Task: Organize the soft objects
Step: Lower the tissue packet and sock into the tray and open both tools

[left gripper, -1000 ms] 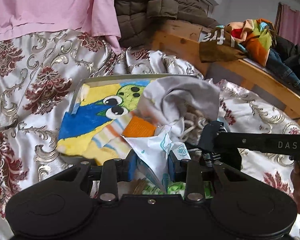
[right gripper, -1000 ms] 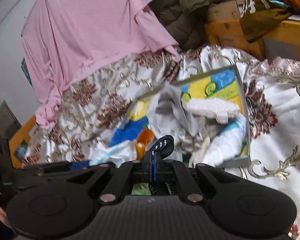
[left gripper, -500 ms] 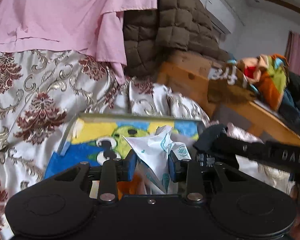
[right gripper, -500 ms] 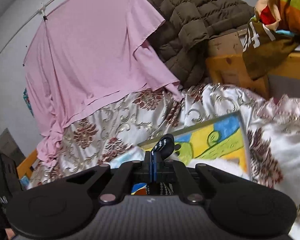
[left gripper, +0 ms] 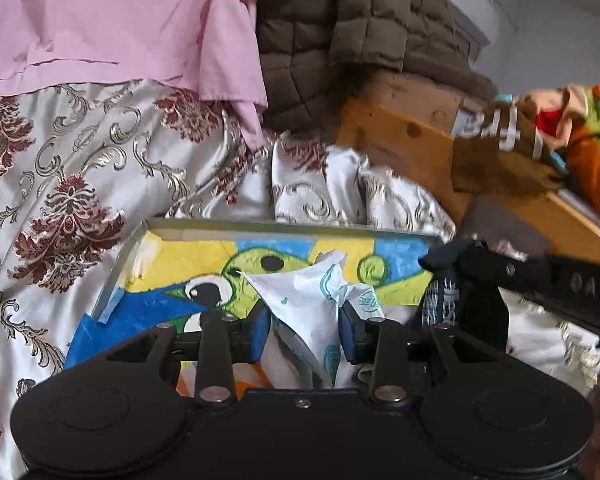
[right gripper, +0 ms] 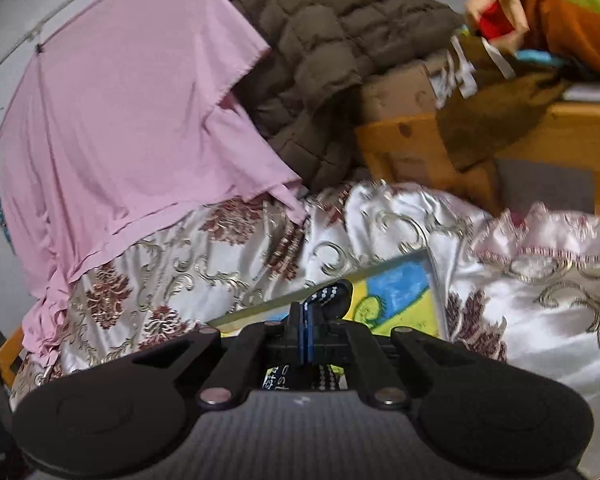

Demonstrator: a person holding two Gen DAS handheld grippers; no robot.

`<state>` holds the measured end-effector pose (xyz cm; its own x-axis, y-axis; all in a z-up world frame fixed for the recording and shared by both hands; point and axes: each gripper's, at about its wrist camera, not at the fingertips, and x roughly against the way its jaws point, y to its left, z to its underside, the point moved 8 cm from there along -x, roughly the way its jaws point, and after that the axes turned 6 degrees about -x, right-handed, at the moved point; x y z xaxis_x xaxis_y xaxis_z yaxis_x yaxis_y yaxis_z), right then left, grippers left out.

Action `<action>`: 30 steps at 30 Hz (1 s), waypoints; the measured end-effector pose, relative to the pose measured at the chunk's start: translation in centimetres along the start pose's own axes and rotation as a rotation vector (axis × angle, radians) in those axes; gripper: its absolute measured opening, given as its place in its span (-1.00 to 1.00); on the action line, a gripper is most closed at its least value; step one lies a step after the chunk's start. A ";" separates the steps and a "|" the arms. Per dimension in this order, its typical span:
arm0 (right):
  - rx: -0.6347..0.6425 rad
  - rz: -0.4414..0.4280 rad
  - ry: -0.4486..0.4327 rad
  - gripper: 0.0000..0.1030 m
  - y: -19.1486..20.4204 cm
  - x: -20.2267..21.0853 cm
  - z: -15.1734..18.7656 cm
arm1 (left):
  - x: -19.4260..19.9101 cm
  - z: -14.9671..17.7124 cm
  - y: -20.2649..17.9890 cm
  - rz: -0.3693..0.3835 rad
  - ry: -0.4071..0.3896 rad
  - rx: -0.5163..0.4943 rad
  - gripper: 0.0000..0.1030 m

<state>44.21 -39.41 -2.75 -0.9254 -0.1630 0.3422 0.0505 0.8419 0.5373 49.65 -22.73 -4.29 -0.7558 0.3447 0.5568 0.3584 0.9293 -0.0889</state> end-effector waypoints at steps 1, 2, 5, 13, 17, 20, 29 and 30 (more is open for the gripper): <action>-0.005 0.012 0.007 -0.96 -0.4 -0.4 0.1 | -0.1 0.2 0.0 -0.005 0.007 -0.010 -0.23; -0.009 0.024 0.018 -0.96 -0.8 -0.8 0.3 | -0.3 0.3 -0.1 -0.010 0.013 -0.019 -0.22; -0.009 0.063 0.056 -0.92 -1.8 -1.6 1.2 | -0.8 0.7 0.0 -0.020 0.035 -0.033 -0.20; -0.012 0.079 0.065 -0.22 -1.9 -0.9 1.2 | 0.2 1.0 0.2 -0.034 0.029 -0.041 0.21; 0.009 0.090 0.054 0.05 -1.5 0.1 0.9 | 1.3 1.2 0.6 -0.051 0.028 -0.029 0.29; 0.032 0.099 0.037 0.29 -0.9 1.4 0.9 | 2.7 1.4 0.7 -0.057 0.004 -0.018 0.40; 0.107 0.112 0.006 0.70 1.2 6.2 2.0 | 8.3 2.6 1.3 -0.079 -0.057 0.033 0.65; 0.126 0.119 0.003 0.71 1.5 6.8 2.3 | 9.0 2.7 1.5 -0.085 -0.063 0.037 0.65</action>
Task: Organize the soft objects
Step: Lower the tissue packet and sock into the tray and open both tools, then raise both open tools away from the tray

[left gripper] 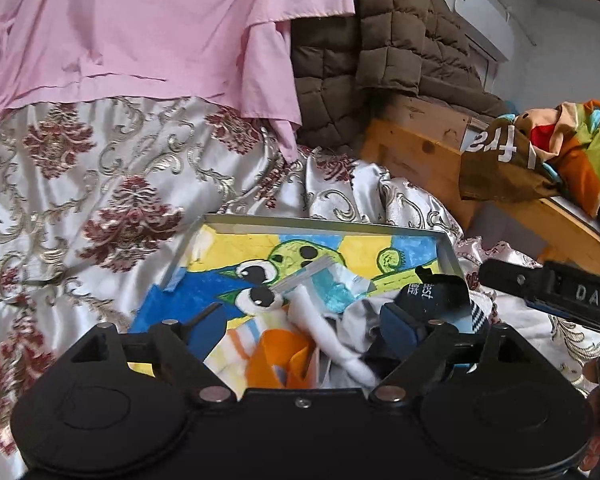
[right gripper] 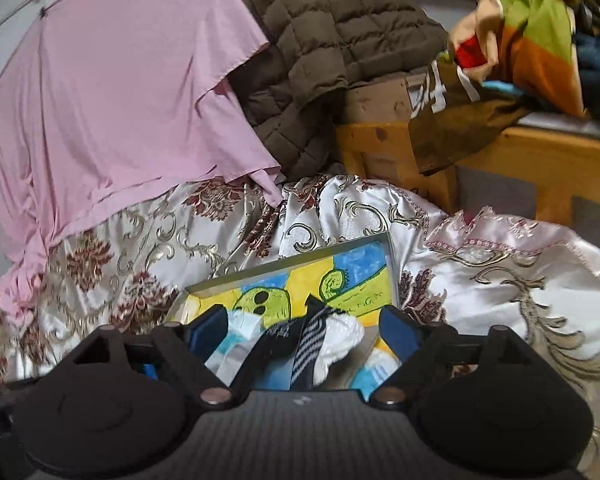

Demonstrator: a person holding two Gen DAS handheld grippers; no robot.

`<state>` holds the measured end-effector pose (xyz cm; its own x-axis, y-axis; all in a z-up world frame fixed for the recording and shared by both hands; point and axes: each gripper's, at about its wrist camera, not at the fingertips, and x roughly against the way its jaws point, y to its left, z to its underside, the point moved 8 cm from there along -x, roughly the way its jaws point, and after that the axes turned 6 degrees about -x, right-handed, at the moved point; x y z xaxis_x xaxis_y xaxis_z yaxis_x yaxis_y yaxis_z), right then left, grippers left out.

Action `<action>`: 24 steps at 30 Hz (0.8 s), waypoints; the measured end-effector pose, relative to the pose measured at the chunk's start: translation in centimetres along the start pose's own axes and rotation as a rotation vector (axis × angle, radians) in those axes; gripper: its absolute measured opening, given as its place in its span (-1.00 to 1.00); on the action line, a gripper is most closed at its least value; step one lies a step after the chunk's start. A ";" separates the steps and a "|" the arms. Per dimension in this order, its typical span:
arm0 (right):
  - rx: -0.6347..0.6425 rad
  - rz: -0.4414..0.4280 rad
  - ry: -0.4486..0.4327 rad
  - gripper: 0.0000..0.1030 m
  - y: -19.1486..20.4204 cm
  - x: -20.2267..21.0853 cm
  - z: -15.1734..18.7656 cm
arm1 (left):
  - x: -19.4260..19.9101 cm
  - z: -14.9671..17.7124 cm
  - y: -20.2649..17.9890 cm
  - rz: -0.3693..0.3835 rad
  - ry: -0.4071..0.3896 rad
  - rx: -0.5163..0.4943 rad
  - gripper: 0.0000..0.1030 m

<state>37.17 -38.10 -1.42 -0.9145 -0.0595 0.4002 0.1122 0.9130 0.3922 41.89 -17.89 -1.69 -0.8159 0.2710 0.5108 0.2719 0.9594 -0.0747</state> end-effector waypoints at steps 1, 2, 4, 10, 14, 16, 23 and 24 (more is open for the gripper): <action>0.015 0.007 -0.005 0.74 0.2 0.6 0.2 | 0.7 0.1 0.3 -0.003 -0.006 0.008 0.65; 0.028 0.013 -0.007 0.77 0.5 1.2 0.5 | 1.4 0.3 0.5 -0.005 -0.011 0.019 0.69; 0.046 0.021 -0.003 0.82 0.9 2.4 1.1 | 2.9 0.7 1.1 -0.020 -0.023 0.036 0.77; 0.127 0.045 0.001 0.93 2.8 6.2 3.8 | 7.4 2.7 2.9 -0.093 -0.060 0.065 0.81; 0.146 0.055 -0.001 0.99 3.6 8.7 5.3 | 10.0 4.2 3.6 -0.130 -0.077 0.044 0.83; 0.150 0.066 -0.004 0.99 3.7 9.9 6.2 | 11.3 5.0 3.8 -0.145 -0.085 0.037 0.86; 0.155 0.066 0.022 0.99 4.5 13.2 8.9 | 15.6 8.2 4.2 -0.156 -0.083 0.026 0.93; 0.160 0.067 0.026 0.99 4.6 13.6 9.3 | 16.1 8.7 4.3 -0.158 -0.078 0.025 0.94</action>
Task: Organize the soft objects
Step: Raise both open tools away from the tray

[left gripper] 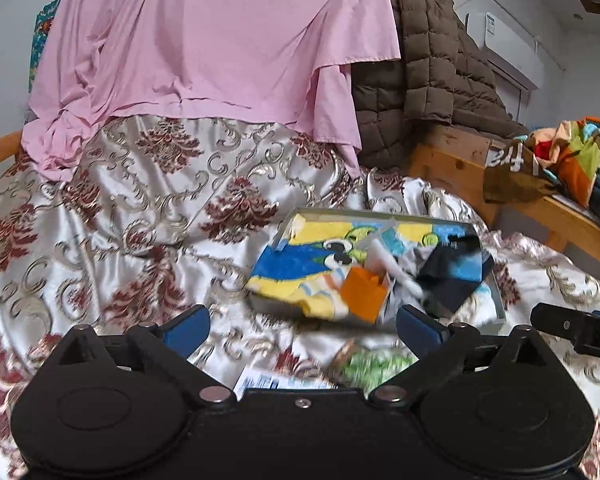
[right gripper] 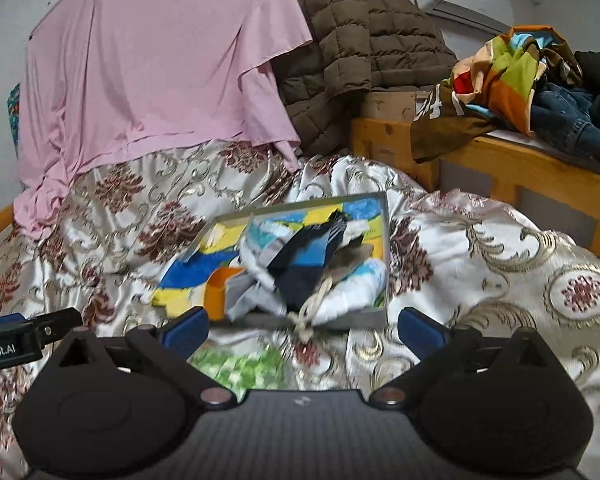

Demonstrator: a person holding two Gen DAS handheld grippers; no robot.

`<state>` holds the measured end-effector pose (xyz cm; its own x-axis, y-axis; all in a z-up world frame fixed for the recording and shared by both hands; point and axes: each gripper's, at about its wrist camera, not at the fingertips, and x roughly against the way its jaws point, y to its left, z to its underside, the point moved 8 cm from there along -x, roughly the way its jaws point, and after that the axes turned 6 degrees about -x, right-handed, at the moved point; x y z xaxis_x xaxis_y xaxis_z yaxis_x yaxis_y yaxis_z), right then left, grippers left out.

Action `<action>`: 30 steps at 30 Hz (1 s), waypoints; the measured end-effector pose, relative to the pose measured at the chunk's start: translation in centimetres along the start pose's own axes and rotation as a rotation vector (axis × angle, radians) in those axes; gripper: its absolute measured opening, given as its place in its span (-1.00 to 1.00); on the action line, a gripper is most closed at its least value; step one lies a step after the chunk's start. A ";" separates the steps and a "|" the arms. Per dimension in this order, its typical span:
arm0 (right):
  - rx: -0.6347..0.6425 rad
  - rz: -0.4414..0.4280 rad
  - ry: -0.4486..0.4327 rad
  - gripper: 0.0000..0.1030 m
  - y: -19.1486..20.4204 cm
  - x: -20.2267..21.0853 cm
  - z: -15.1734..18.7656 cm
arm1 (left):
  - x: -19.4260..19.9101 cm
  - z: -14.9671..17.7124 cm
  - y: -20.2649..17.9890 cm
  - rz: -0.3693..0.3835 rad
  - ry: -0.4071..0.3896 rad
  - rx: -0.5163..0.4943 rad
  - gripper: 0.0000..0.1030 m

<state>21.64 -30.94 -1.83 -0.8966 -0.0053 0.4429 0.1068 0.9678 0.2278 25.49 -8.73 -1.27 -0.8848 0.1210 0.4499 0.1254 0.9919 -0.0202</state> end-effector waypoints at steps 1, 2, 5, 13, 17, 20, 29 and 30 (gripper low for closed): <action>0.003 -0.001 0.002 0.99 0.1 0.4 0.3 | 0.5 0.4 0.2 -0.002 0.004 -0.002 0.94; 0.005 -0.004 0.004 0.99 0.3 0.8 0.6 | 0.8 0.8 0.4 -0.004 0.007 -0.006 0.94; 0.005 -0.002 0.008 0.99 0.6 1.8 1.5 | 1.9 1.8 1.1 -0.023 0.019 -0.014 0.95; -0.004 0.017 0.038 0.99 0.8 3.4 3.4 | 4.0 3.7 2.8 -0.068 0.040 0.002 0.95; 0.003 0.017 0.039 0.99 1.0 4.0 3.8 | 4.6 4.1 2.8 -0.070 0.039 0.001 0.95; 0.005 0.017 0.032 0.99 1.1 4.3 3.9 | 4.9 4.3 2.7 -0.070 0.038 -0.006 0.95; 0.017 0.017 0.032 0.99 1.3 4.5 4.1 | 5.3 4.3 2.3 -0.061 0.029 -0.014 0.95; 0.017 0.016 0.032 0.99 1.3 4.5 4.1 | 5.3 4.2 2.3 -0.060 0.028 -0.013 0.95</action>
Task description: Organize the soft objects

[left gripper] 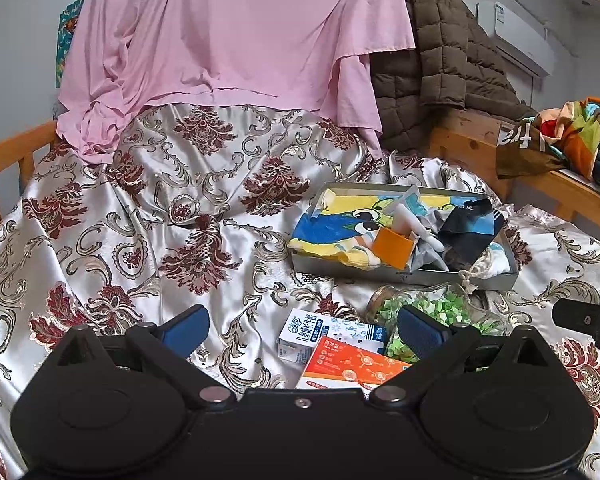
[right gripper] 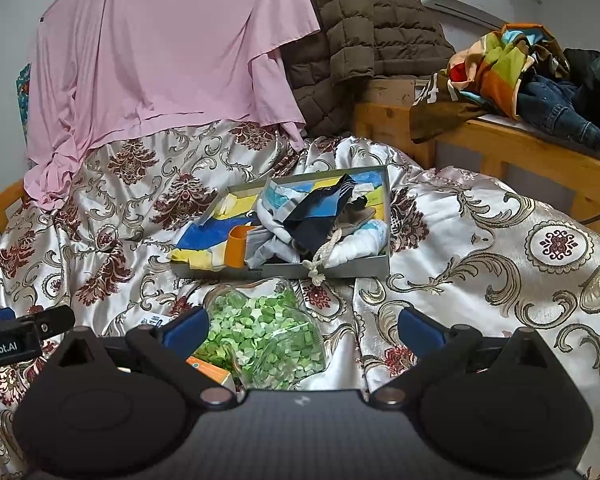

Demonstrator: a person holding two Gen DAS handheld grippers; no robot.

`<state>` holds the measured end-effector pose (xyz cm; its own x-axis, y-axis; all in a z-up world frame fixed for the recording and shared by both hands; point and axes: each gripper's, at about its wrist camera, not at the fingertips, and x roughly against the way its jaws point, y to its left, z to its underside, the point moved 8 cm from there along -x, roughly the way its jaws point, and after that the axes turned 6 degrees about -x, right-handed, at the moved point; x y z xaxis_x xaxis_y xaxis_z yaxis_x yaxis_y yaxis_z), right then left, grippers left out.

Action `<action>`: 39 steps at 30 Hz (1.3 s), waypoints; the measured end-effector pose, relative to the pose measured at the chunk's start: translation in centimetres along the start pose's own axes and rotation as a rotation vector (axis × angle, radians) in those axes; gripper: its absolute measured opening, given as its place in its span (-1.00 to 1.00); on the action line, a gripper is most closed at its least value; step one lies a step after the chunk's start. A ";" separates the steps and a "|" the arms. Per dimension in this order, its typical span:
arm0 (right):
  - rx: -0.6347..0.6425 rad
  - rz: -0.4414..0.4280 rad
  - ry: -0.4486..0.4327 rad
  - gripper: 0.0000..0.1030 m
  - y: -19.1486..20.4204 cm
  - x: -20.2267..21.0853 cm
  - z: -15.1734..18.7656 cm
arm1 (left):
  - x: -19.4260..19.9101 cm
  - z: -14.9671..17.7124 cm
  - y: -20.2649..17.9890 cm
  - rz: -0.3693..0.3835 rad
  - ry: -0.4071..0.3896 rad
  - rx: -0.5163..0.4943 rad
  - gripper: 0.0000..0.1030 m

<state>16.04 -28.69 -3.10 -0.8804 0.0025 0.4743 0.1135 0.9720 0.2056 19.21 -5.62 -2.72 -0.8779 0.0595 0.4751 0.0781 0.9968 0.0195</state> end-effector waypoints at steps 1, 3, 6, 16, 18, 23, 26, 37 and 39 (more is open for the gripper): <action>0.002 0.001 0.000 0.99 0.0 0.0 0.0 | 0.0 0.0 0.0 0.000 0.000 0.002 0.95; 0.005 0.001 0.002 0.99 0.0 -0.1 0.0 | 0.0 0.0 0.0 -0.001 0.002 0.004 0.95; 0.008 0.004 0.001 0.99 0.1 -0.1 0.0 | -0.1 0.0 0.1 -0.004 0.002 0.006 0.95; 0.010 0.000 0.006 0.99 0.1 -0.3 0.1 | -0.3 0.3 0.0 -0.008 0.004 -0.008 0.95; 0.012 0.004 0.004 0.99 0.1 -0.3 0.1 | -0.2 0.3 -0.1 -0.007 0.001 -0.013 0.95; 0.013 0.003 0.003 0.99 0.1 -0.3 0.1 | -0.3 0.4 -0.1 -0.008 0.003 -0.013 0.95; 0.014 0.003 0.005 0.99 0.1 -0.3 0.1 | -0.4 0.5 -0.1 -0.009 0.007 -0.010 0.95; 0.022 0.000 0.011 0.99 0.0 -0.5 0.3 | -0.5 0.7 0.0 -0.010 0.013 -0.008 0.95; 0.023 0.001 0.012 0.99 0.0 -0.5 0.3 | -0.5 0.8 0.0 -0.010 0.013 -0.008 0.95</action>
<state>16.34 -28.61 -3.56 -0.8749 0.0007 0.4843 0.1036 0.9771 0.1858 19.30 -5.63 -3.63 -0.8724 0.0485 0.4865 0.0730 0.9968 0.0315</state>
